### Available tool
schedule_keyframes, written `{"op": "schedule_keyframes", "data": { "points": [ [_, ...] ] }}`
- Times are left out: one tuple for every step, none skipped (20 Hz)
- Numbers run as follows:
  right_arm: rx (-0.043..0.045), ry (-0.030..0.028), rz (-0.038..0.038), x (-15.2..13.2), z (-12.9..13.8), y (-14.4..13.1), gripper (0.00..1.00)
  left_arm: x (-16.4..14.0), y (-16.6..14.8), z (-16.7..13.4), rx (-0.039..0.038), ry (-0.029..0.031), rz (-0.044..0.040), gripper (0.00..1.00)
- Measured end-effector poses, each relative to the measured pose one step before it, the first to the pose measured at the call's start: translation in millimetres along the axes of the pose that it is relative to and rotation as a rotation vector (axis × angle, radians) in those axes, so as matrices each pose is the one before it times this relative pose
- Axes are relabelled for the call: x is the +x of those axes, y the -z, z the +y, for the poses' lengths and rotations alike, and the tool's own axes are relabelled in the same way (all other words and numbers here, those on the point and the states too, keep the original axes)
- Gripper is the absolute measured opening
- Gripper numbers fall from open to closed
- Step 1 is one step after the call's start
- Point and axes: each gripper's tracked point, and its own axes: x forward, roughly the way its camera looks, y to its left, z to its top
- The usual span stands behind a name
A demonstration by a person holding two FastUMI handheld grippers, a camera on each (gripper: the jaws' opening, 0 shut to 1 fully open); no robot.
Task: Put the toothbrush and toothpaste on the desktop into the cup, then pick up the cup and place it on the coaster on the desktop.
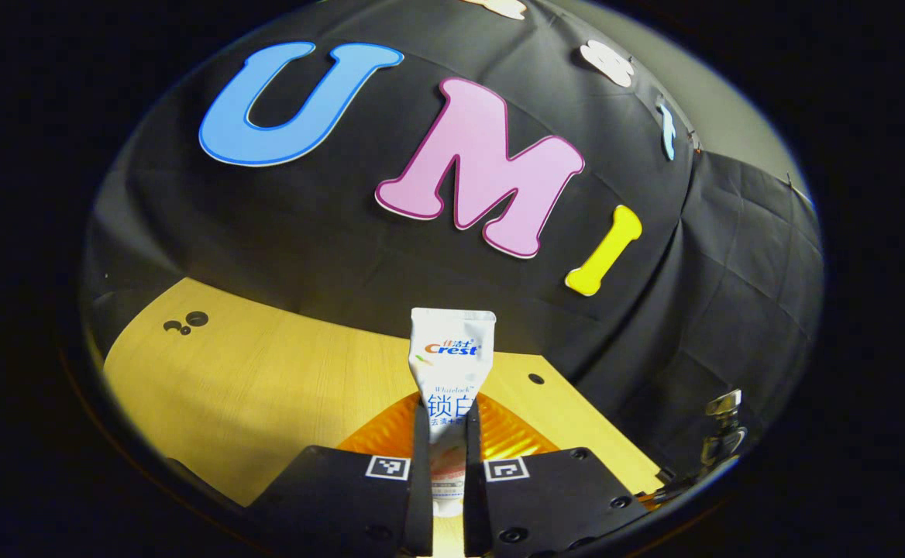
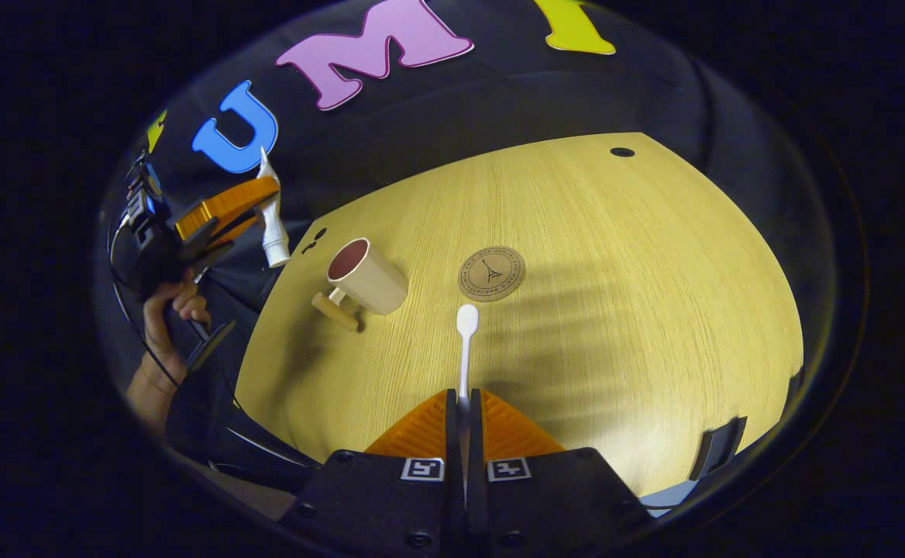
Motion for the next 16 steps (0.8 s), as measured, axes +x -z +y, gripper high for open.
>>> {"op": "schedule_keyframes", "data": {
  "points": [
    [0.00705,0.00831,-0.00248,-3.61,-7.09,-2.19,0.05,11.05,6.48,4.36,0.01298,-0.01236,0.01155,0.20],
    [0.00266,0.01127,-0.00250,-3.61,-8.71,-2.08,0.05,11.14,6.49,3.44,0.00525,-0.00944,0.01429,0.20],
    [0.00350,0.01102,-0.00079,-2.39,-8.55,-2.48,0.06,11.05,7.47,2.79,0.00269,-0.00905,0.01429,0.20],
    [0.00454,0.00916,-0.00138,-1.18,-6.47,-0.96,0.05,6.42,6.13,2.31,0.00181,-0.00934,0.01312,0.20],
    [0.00535,0.00885,0.00060,-0.95,-6.65,-1.72,0.05,7.63,5.95,2.84,0.00273,-0.00930,0.00724,0.20],
    [0.00683,0.00569,-0.00163,0.08,-5.65,-0.87,0.06,6.52,5.23,1.86,0.00289,-0.00724,0.00743,0.21],
    [0.00747,0.00286,0.00103,0.42,-4.25,-0.90,0.05,4.69,5.32,1.80,0.00237,-0.00683,0.00781,0.22],
    [0.00877,0.00372,0.00053,0.88,-3.49,-1.17,0.05,4.10,4.64,2.45,0.00273,-0.00918,0.00890,0.22],
    [0.00672,0.00296,-0.00026,1.69,-2.58,-1.95,0.05,2.77,6.17,1.37,0.00457,-0.00736,0.01197,0.23],
    [0.00511,0.00150,-0.00111,-0.16,-1.55,-1.58,0.05,0.50,5.93,0.82,0.00306,-0.00372,0.01284,0.24],
    [0.00344,0.00046,-0.00264,0.51,0.49,-1.61,0.05,0.66,5.96,-0.28,-0.00057,0.00011,0.01320,0.25],
    [0.00422,-0.00167,-0.00574,-0.52,1.85,-1.97,0.05,-0.91,5.65,-1.22,-0.00390,0.00291,0.01336,0.25],
    [0.00465,-0.00243,-0.00511,-0.99,2.72,-2.28,0.06,-0.91,5.91,0.33,-0.00552,0.00139,0.01481,0.26],
    [0.00207,-0.00277,-0.00493,1.57,4.17,-0.47,0.06,-2.12,5.37,-0.14,-0.00706,-0.00080,0.01468,0.27],
    [-0.00034,-0.00325,-0.00505,1.28,4.15,0.65,0.06,-1.21,5.24,-0.11,-0.00493,0.00365,0.01230,0.27],
    [-0.00267,-0.00136,-0.00250,1.20,4.25,1.10,0.06,-2.62,5.18,-1.39,-0.00395,0.00716,0.01257,0.28]
  ]
}}
